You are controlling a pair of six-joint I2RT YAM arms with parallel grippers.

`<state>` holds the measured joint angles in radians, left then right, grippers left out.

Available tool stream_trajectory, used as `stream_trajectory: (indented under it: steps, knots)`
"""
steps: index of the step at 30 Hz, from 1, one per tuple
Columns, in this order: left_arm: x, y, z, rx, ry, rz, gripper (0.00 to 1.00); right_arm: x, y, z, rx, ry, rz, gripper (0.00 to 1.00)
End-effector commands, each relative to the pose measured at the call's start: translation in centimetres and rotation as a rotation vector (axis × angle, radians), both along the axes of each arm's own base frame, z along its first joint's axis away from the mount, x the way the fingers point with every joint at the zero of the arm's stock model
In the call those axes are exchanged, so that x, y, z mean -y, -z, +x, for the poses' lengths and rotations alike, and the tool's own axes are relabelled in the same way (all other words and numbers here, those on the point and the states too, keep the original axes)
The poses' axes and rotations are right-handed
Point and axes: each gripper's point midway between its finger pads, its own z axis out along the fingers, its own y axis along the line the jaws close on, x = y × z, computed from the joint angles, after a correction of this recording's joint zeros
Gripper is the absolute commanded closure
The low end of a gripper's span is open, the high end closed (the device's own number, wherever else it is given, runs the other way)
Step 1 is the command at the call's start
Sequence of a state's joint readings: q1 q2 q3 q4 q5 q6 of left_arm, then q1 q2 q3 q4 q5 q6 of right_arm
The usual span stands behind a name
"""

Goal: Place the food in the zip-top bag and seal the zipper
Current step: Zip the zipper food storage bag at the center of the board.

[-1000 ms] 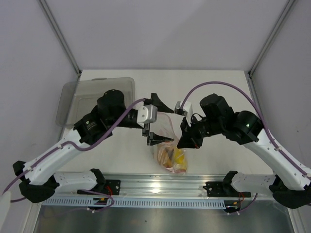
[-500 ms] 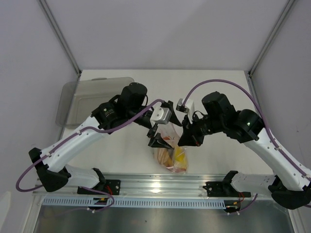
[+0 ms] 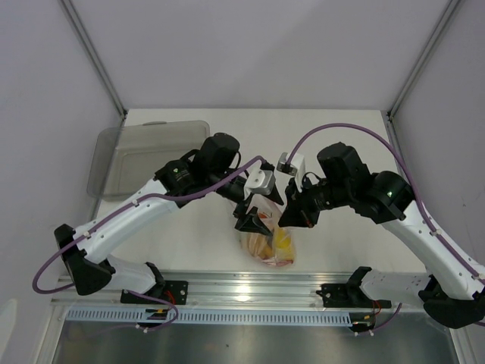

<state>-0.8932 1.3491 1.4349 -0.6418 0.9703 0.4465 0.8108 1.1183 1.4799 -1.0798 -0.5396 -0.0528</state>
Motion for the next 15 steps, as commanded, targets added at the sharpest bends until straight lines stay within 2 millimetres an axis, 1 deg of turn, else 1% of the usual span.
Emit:
stream_trajectory:
  steps: [1, 4, 5, 7, 10, 12, 13, 14, 15]
  knots:
    - [0.0, -0.3, 0.7, 0.023, -0.033, -0.006, 0.16, -0.2, -3.0, 0.0, 0.064, -0.005, 0.09, 1.0]
    - [0.0, -0.3, 1.2, 0.04, -0.063, -0.008, 0.18, -0.4, -2.9, -0.7, 0.035, -0.042, 0.093, 1.0]
    - [-0.2, -0.7, 1.2, 0.048, -0.064, -0.022, 0.18, -0.5, -2.8, -1.0, 0.023, -0.054, 0.092, 1.0]
    - [-0.1, -1.3, 1.2, 0.056, -0.066, -0.041, 0.17, -0.6, -2.5, -1.0, 0.016, -0.059, 0.087, 1.0]
    - [0.0, -1.9, 0.9, 0.061, -0.047, -0.065, 0.14, -0.9, -2.2, -1.5, -0.009, -0.087, 0.084, 1.0]
    - [0.2, -1.9, 0.8, 0.055, -0.029, -0.064, 0.14, -1.0, -2.2, -1.7, -0.014, -0.098, 0.083, 1.0]
    - [0.3, -2.9, 0.8, 0.066, -0.019, -0.081, 0.14, -1.0, -2.2, -1.7, -0.013, -0.099, 0.082, 1.0]
    - [0.2, -2.6, 0.6, 0.051, -0.009, -0.062, 0.14, -1.0, -2.2, -1.6, -0.01, -0.094, 0.081, 1.0]
    - [0.4, -2.6, 0.8, 0.046, -0.006, -0.055, 0.14, -1.0, -2.2, -1.4, -0.005, -0.087, 0.078, 1.0]
